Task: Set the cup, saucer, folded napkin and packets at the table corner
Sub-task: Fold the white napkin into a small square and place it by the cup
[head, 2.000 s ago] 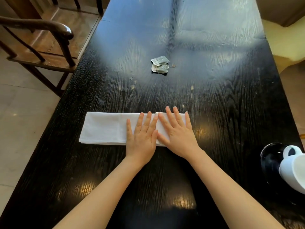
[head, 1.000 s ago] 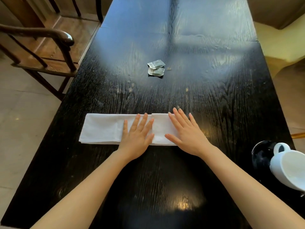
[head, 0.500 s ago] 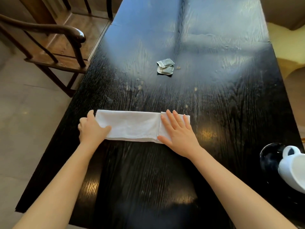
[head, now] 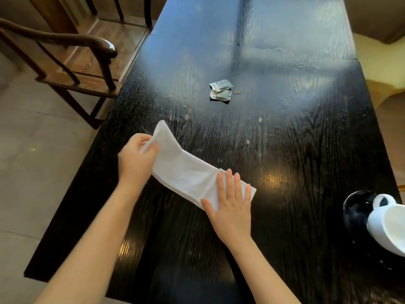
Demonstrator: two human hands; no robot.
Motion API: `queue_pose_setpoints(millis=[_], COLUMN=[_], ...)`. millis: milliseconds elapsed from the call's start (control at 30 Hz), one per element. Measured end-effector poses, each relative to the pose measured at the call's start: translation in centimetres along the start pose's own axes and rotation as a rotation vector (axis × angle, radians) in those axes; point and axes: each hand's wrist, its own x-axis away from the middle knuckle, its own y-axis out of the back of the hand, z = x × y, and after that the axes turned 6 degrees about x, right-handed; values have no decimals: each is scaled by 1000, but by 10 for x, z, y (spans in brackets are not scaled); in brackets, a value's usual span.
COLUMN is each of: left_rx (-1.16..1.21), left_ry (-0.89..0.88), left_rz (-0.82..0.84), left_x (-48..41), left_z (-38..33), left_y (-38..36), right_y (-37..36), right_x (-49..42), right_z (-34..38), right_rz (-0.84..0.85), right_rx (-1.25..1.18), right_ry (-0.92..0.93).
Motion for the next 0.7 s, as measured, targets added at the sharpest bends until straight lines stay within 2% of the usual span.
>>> queue_pose_setpoints(millis=[67, 233, 333, 467, 533, 700], left_rx=[-68, -268, -444, -670, -765, -760], left_ry=[-145, -327, -431, -510, -529, -487], left_rz=[10, 321, 423, 453, 416, 286], left_x=[32, 76, 76, 80, 85, 104], left_z=[-6, 35, 60, 70, 73, 77], left_y=[-19, -60, -70, -74, -72, -61], right_y=[-1, -1, 2, 6, 7, 24], right_x=[0, 0, 1, 6, 13, 42], right_z=[1, -6, -14, -12, -5, 14], right_rz=[-4, -3, 78, 115, 119, 157], right_rx=[-8, -109, -195, -256, -260, -333], right_ry=[1, 41, 99, 60, 6, -101])
